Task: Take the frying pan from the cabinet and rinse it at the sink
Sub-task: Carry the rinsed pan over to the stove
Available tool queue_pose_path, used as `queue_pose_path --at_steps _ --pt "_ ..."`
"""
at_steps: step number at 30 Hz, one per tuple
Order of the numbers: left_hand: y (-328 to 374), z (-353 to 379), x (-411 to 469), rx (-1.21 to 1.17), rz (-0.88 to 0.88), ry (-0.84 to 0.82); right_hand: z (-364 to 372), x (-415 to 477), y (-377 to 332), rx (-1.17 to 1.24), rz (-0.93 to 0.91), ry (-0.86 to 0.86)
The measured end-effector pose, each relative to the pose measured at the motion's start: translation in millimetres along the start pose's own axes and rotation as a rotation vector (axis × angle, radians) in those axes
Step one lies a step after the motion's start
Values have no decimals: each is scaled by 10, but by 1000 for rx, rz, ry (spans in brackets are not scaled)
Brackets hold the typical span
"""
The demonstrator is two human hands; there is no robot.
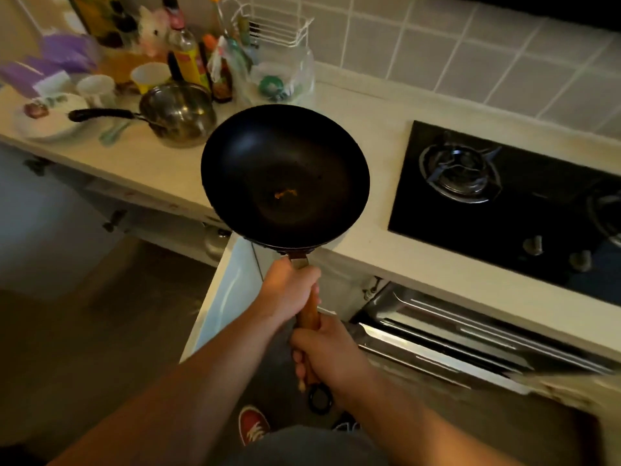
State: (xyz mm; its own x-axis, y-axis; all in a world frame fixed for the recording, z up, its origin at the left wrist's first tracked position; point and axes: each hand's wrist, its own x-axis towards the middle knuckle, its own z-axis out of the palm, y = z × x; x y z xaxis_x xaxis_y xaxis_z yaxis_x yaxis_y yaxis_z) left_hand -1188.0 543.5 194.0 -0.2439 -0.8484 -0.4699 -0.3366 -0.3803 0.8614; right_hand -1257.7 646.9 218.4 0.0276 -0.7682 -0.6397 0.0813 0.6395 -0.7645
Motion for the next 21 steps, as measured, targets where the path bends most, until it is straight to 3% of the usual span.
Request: queue_pose_path --at_steps 11,21 --pt "334 43 796 172 86 -250 -56 601 -341 229 52 212" --pt "609 240 1605 180 6 -267 -447 1195 -827 261 103 258"
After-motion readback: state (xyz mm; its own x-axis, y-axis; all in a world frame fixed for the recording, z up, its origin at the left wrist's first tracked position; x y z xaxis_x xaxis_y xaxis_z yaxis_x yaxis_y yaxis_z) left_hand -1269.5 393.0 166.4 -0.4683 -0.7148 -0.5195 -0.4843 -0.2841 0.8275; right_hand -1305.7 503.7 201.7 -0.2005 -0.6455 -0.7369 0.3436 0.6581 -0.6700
